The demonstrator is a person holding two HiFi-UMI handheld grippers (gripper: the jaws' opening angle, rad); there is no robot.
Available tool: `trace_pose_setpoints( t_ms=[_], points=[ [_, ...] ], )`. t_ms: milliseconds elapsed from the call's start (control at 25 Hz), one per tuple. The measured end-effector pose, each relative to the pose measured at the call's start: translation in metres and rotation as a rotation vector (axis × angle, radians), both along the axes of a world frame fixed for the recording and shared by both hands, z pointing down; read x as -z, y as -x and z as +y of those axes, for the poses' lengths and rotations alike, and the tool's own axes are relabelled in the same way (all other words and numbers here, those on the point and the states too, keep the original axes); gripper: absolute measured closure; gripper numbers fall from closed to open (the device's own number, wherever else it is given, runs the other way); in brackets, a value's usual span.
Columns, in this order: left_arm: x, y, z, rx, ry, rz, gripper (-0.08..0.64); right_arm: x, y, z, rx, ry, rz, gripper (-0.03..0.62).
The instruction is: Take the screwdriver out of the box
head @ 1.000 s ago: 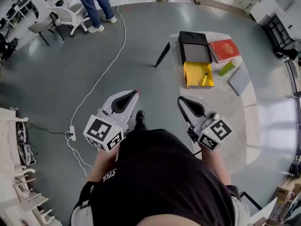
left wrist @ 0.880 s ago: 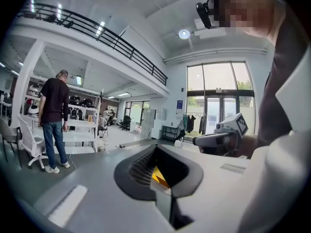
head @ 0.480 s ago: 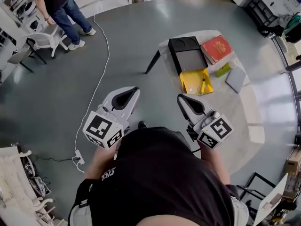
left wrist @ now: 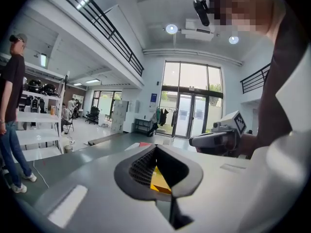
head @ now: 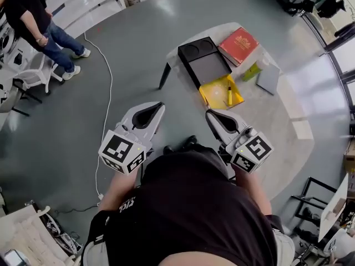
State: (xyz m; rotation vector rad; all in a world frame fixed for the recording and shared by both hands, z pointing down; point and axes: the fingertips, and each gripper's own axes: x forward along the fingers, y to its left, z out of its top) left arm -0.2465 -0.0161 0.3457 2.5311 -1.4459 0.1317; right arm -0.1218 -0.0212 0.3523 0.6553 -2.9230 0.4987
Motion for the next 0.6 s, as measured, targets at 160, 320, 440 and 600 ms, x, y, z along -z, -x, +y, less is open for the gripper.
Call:
trace_pose_setpoints(
  t_ms=[160, 320, 440, 600],
  points=[
    [0.001, -0.024, -0.032, -0.06, 0.006, 0.003, 0.557, -0.002, -0.02, -0.03, -0.048, 0.009, 0.005, 0.577],
    [0.001, -0.046, -0.066, -0.112, 0.014, -0.029, 0.557, 0.0, -0.043, -0.059, -0.095, 0.006, -0.008, 0.577],
    [-0.001, -0.067, -0.086, -0.153, 0.019, -0.053, 0.557, -0.004, -0.064, -0.074, -0.138, 0.013, -0.015, 0.577],
    [-0.004, -0.09, -0.107, -0.226, 0.029, -0.11, 0.557, -0.006, -0.09, -0.084, -0.199, 0.029, -0.039, 0.578]
  ],
)
